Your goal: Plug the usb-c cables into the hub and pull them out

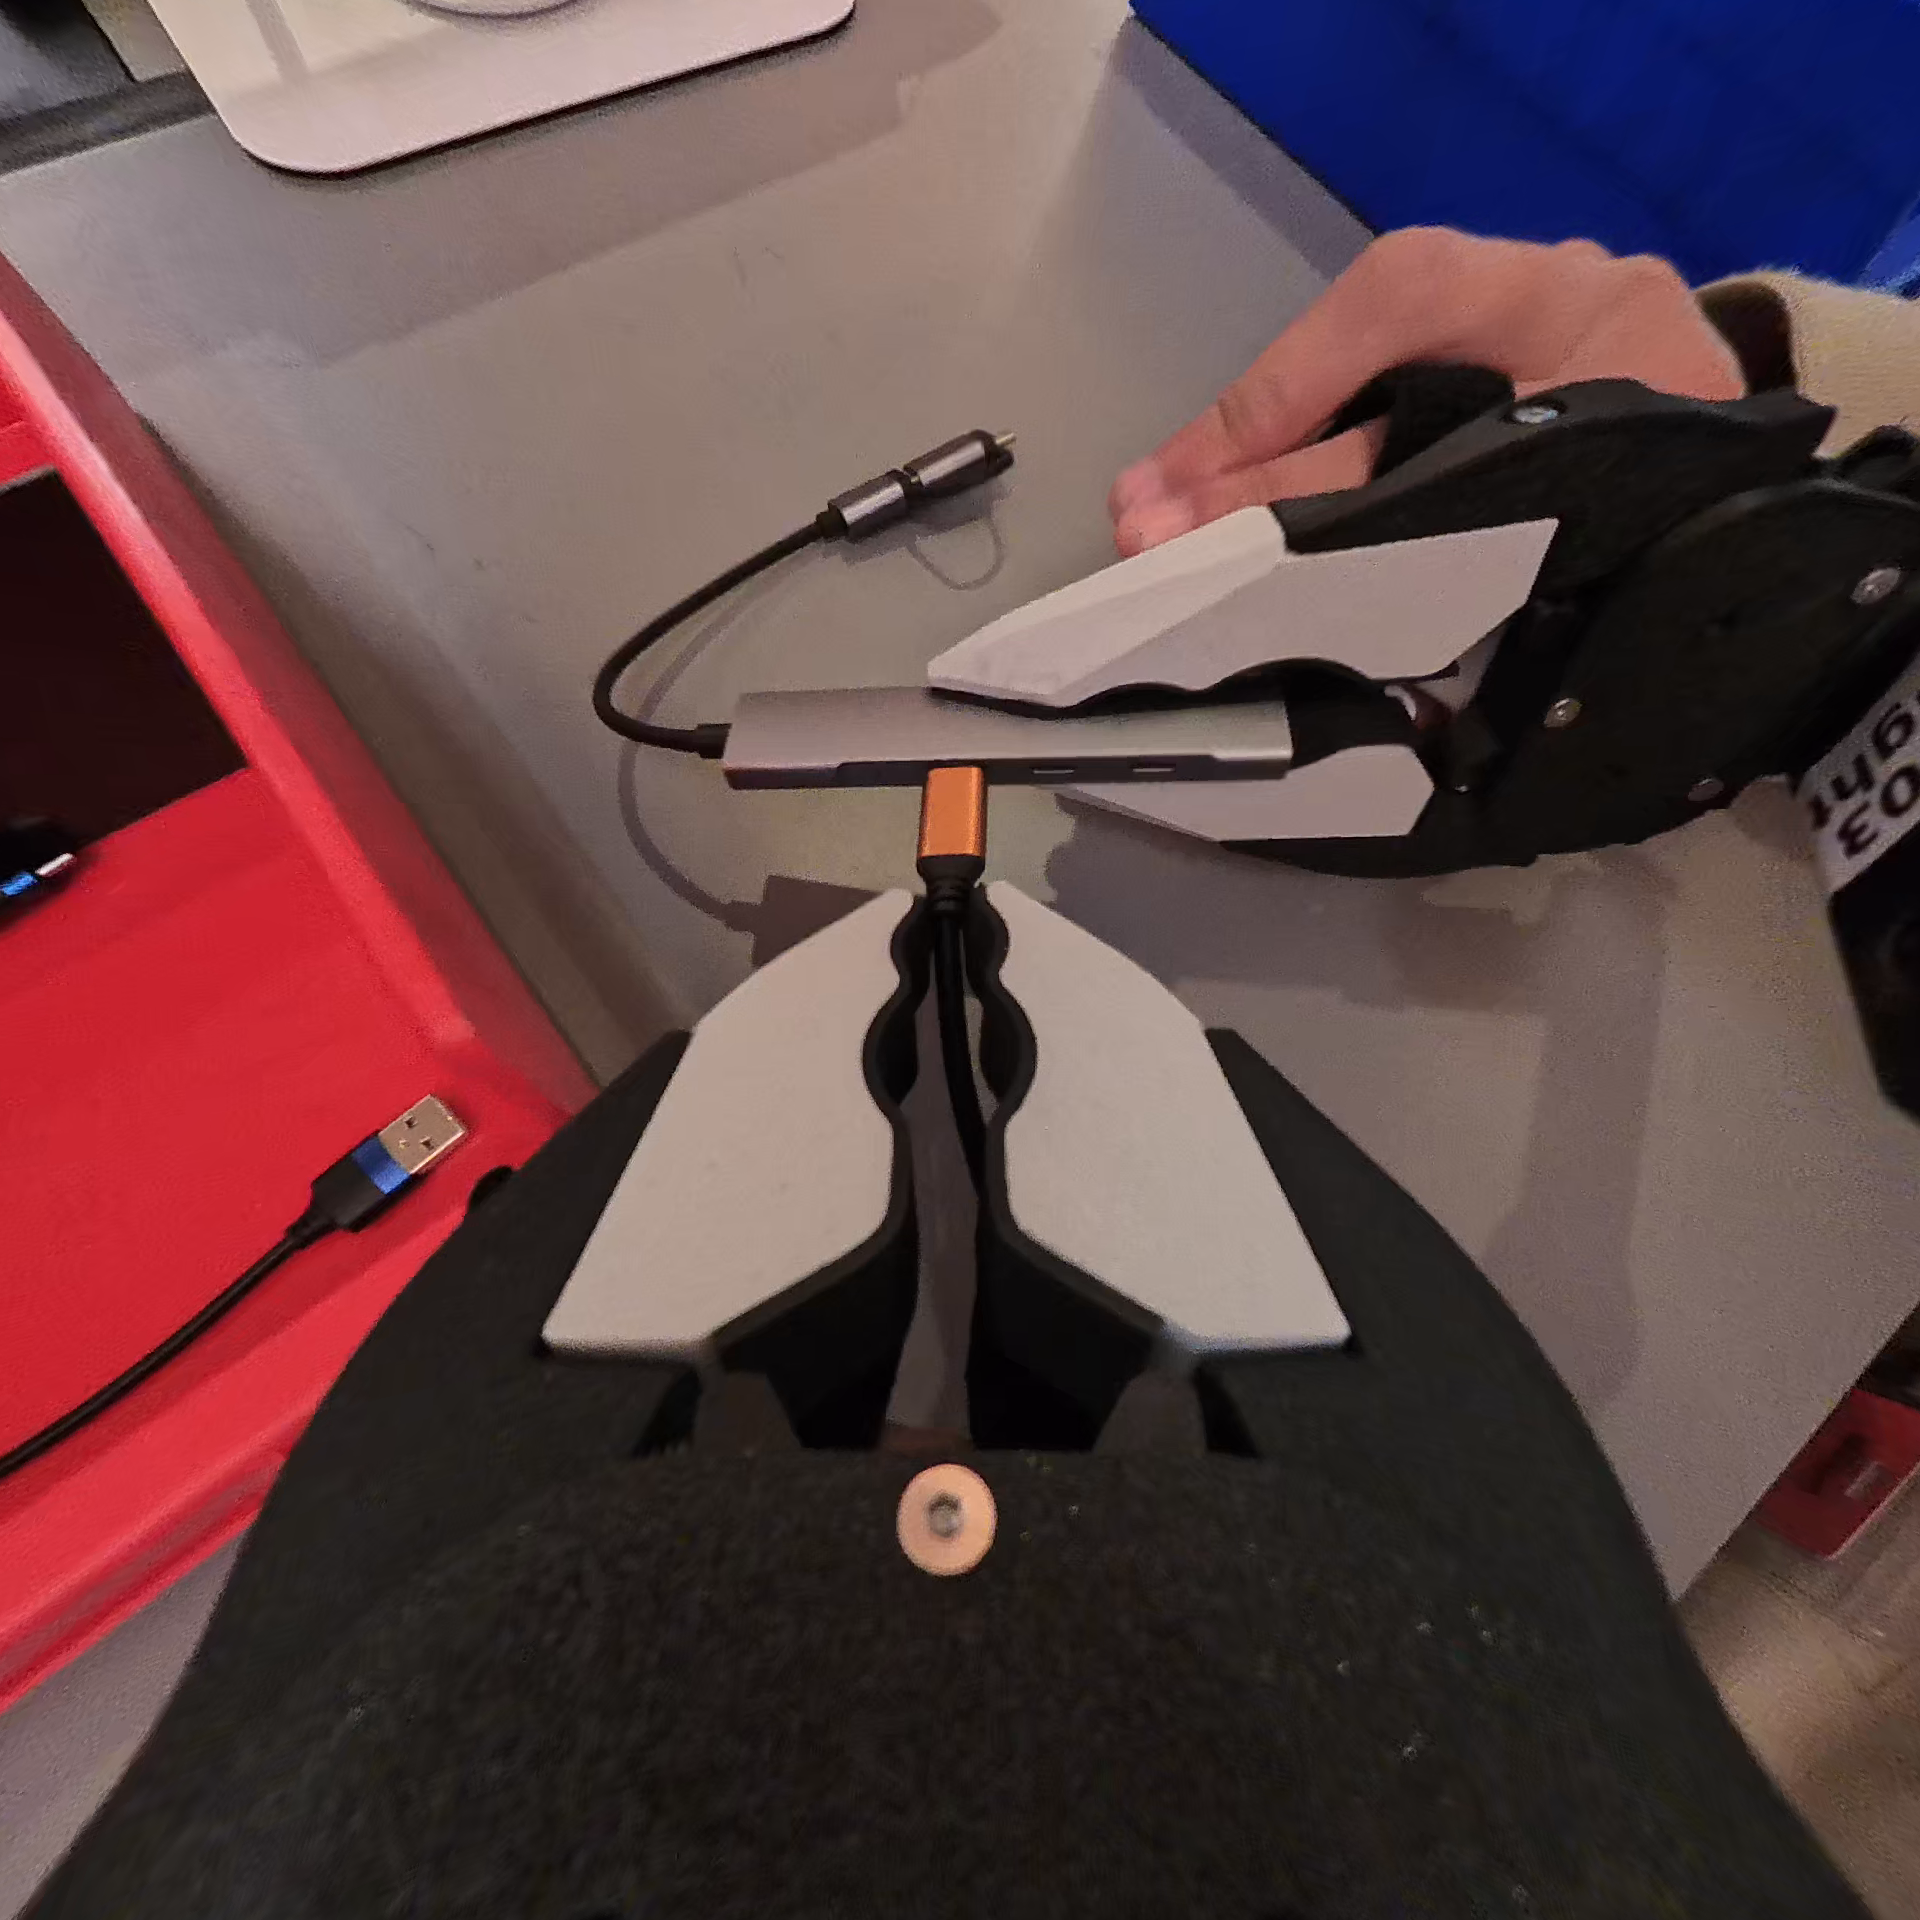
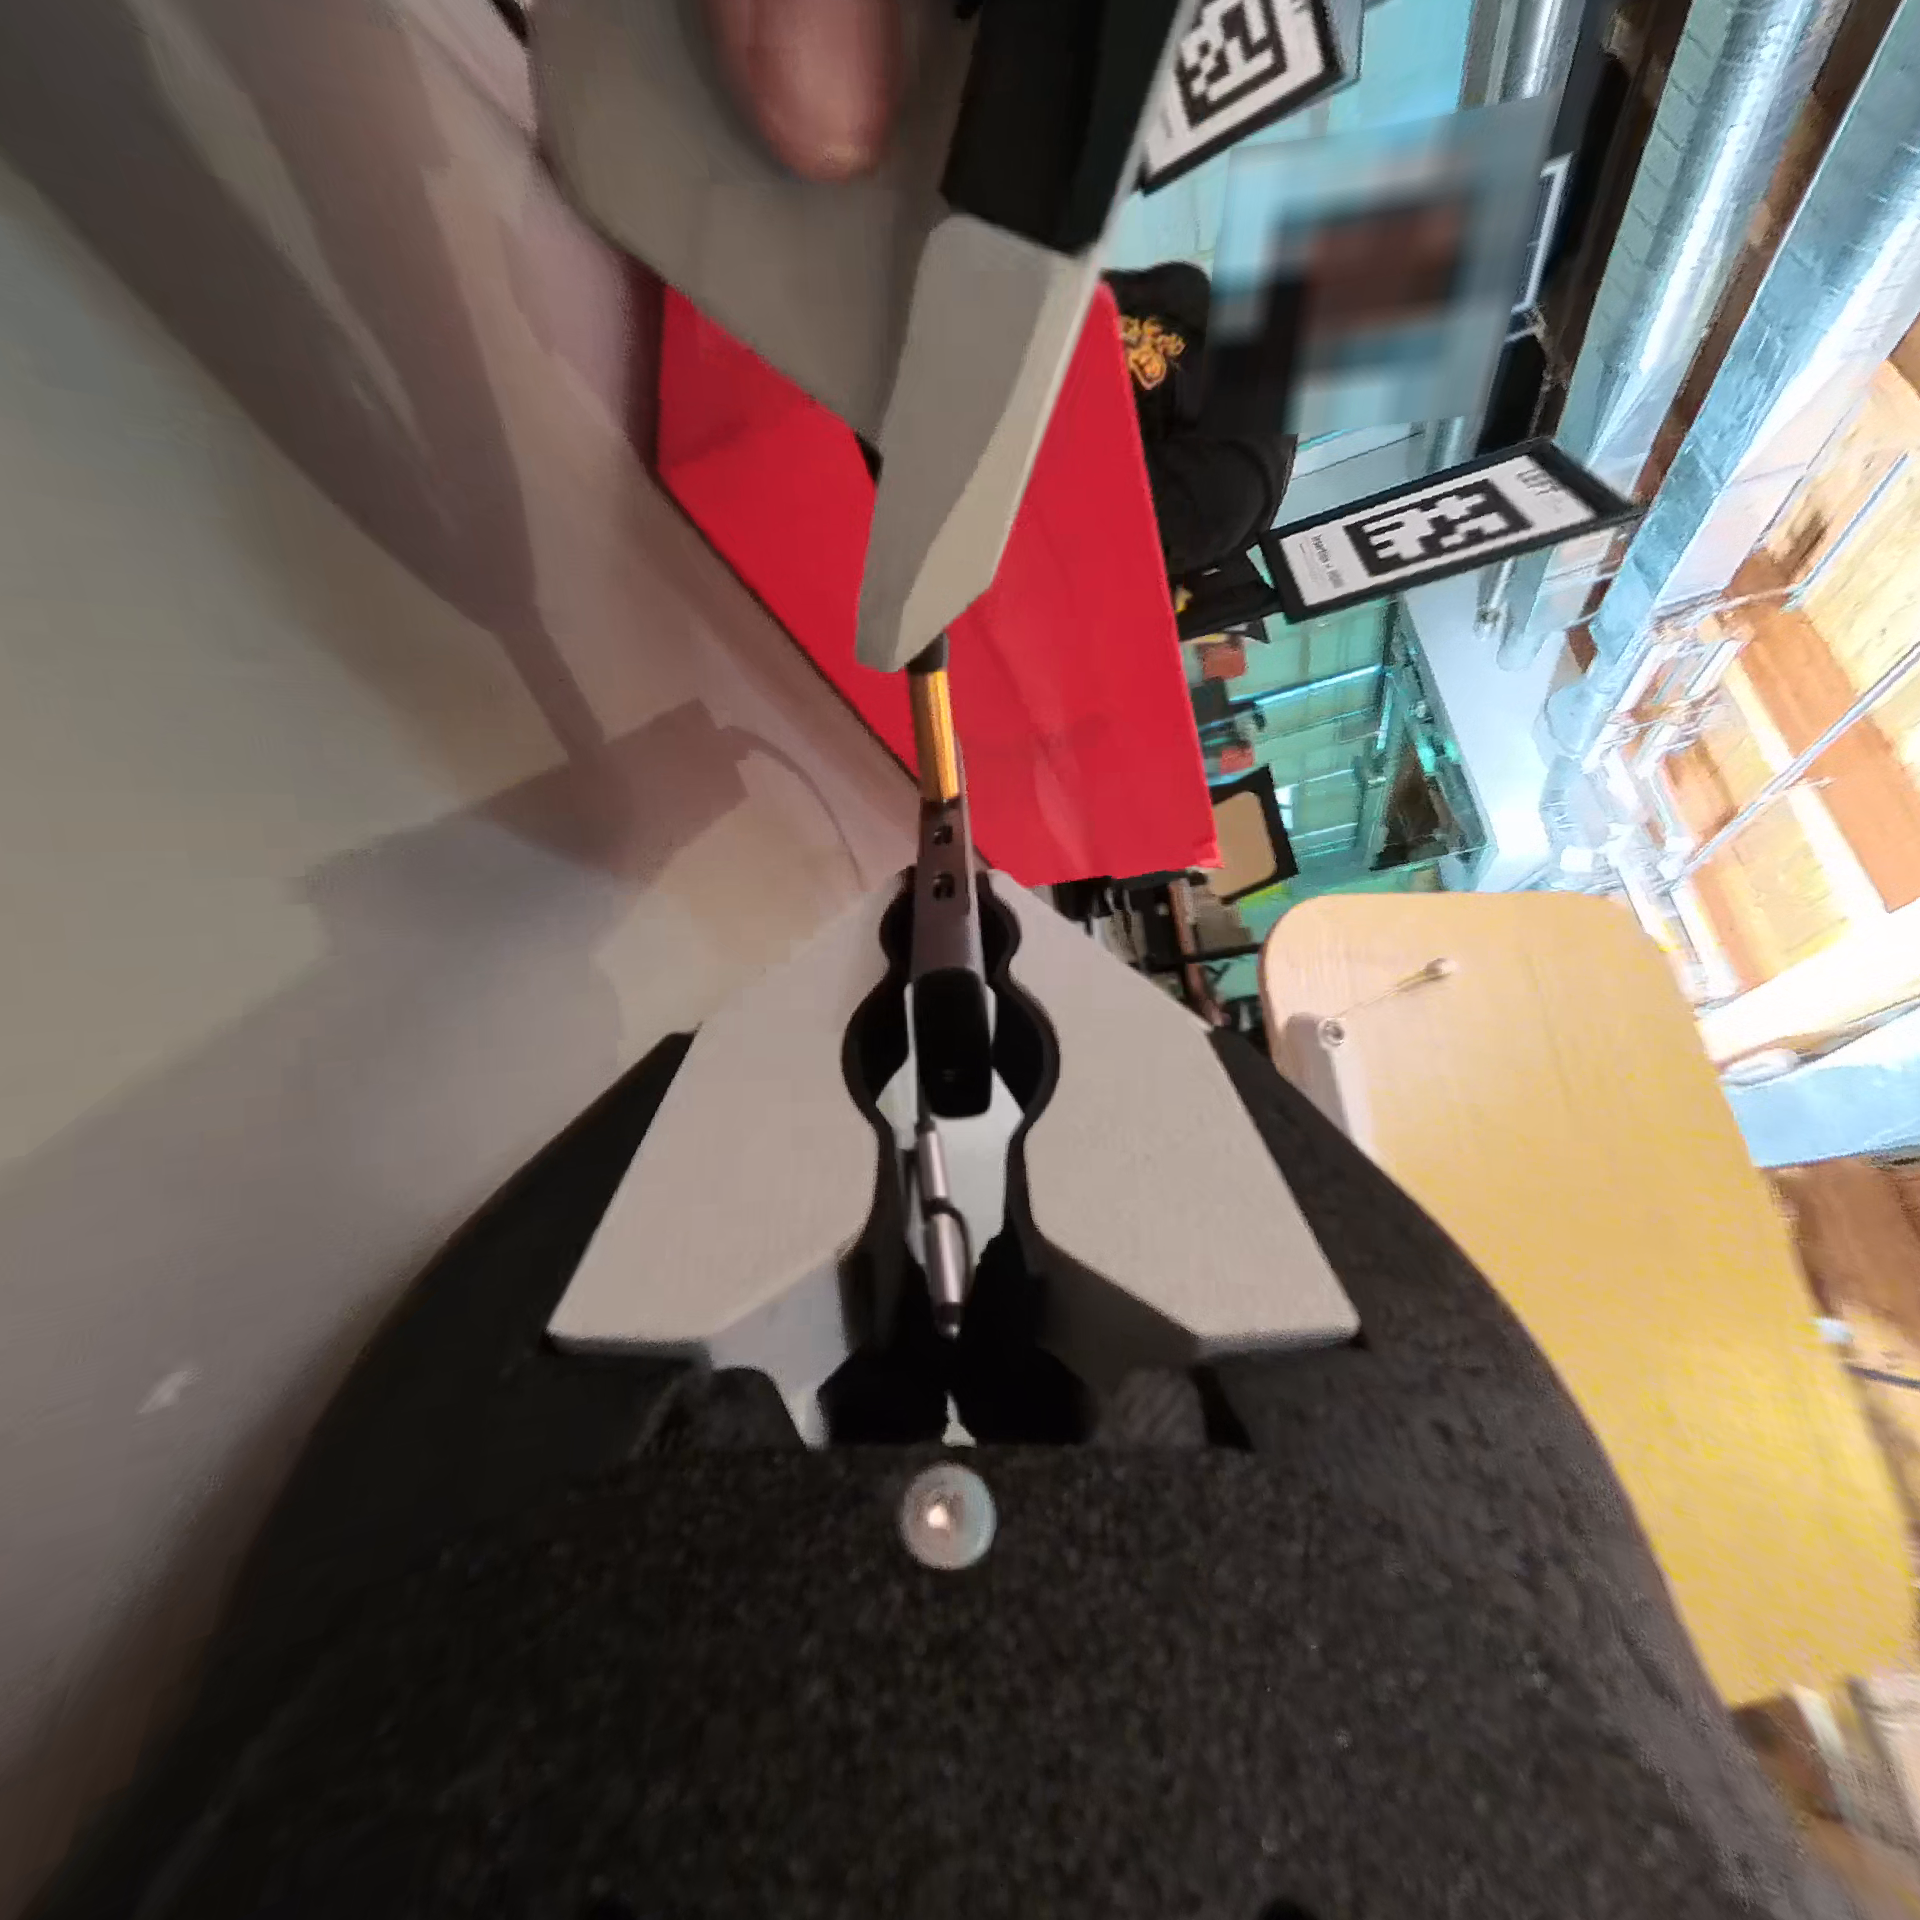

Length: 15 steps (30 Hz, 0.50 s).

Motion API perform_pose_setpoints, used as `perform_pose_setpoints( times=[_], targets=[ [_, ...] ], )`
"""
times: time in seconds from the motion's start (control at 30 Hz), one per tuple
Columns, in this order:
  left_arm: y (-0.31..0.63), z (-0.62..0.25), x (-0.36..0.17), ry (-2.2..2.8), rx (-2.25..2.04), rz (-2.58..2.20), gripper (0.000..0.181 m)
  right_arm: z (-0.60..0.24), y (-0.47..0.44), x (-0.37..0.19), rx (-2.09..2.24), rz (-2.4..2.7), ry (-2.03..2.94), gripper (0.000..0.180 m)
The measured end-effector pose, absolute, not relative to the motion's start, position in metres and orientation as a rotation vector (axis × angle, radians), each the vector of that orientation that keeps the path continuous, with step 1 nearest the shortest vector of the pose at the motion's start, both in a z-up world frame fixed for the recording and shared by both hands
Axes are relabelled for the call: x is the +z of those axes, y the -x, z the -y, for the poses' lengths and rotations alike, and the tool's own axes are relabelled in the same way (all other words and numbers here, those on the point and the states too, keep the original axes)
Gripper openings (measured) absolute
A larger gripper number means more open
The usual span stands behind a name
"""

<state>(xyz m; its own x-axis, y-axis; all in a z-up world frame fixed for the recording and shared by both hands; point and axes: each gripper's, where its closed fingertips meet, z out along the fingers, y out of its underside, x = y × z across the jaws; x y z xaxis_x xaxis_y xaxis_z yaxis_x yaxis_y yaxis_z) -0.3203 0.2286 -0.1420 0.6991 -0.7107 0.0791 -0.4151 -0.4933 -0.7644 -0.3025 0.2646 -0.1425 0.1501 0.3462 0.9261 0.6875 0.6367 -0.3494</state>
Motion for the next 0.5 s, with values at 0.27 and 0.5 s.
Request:
perform_pose_setpoints(
  times=[0.27, 0.5],
  targets=[
    [0.327, -0.233, -0.14, 2.148, -0.511, -0.813, 0.006, -0.256, 0.304, -0.133, -0.26, 1.399, 0.84, 0.016],
    [0.324, -0.235, -0.126, 2.09, -0.565, -0.761, 0.009, -0.261, 0.302, -0.131, -0.246, 1.429, 0.845, 0.008]
  ],
)
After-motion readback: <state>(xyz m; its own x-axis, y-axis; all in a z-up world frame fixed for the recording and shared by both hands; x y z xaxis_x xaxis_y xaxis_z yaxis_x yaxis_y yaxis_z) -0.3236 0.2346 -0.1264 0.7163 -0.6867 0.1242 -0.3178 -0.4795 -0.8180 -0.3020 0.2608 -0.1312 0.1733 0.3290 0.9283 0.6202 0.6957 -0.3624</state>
